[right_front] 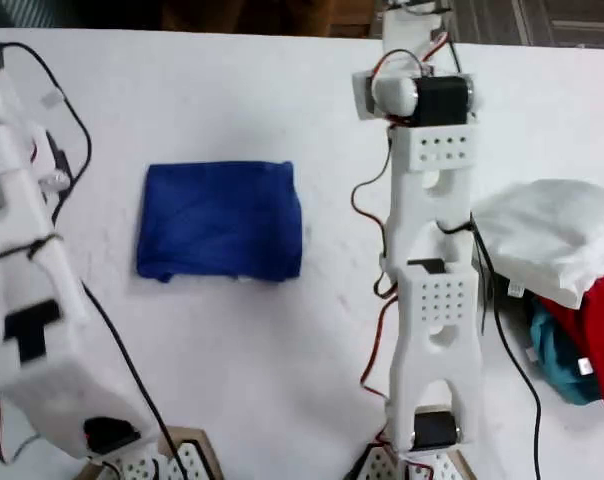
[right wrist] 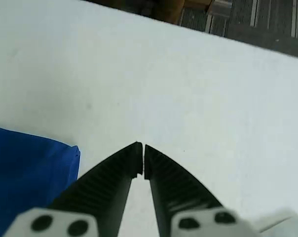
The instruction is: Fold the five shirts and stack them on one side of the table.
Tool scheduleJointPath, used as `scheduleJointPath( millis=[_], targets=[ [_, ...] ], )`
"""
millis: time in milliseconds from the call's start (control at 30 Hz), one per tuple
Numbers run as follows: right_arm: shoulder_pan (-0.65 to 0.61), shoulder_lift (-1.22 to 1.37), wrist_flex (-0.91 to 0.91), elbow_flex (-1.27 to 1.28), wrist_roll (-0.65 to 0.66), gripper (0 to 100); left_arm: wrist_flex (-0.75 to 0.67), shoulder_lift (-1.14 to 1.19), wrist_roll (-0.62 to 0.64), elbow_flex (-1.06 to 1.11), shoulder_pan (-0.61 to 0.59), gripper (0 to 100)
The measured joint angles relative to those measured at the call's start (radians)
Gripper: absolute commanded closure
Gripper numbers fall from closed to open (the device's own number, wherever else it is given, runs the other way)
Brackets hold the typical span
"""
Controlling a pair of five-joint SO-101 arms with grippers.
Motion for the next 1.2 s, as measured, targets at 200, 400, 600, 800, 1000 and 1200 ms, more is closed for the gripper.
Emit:
scheduleJointPath(
  millis=[200,400,600,800,1000,1200],
  targets=[
    [0.012,-0.169,0.000,0.161,0.000,98.0,-0.005,-0.304,-0.087,0.245,-0.006,89],
    [0.020,-0.474,0.000,0.594,0.000,97.8,-0.021,-0.468,-0.107,0.364,-0.009,89],
    [0.055,-0.703,-0.015,0.925,0.000,97.8,-0.035,-0.519,-0.107,0.440,-0.011,89],
    [0.080,-0.726,-0.028,1.053,0.000,98.0,-0.035,-0.519,-0.107,0.473,-0.014,89],
    [0.015,-0.727,-0.043,1.155,0.000,97.6,-0.035,-0.519,-0.107,0.473,-0.015,89],
    [-0.137,-0.660,-0.153,1.307,0.000,81.7,-0.035,-0.519,-0.107,0.473,-0.017,89]
  ],
)
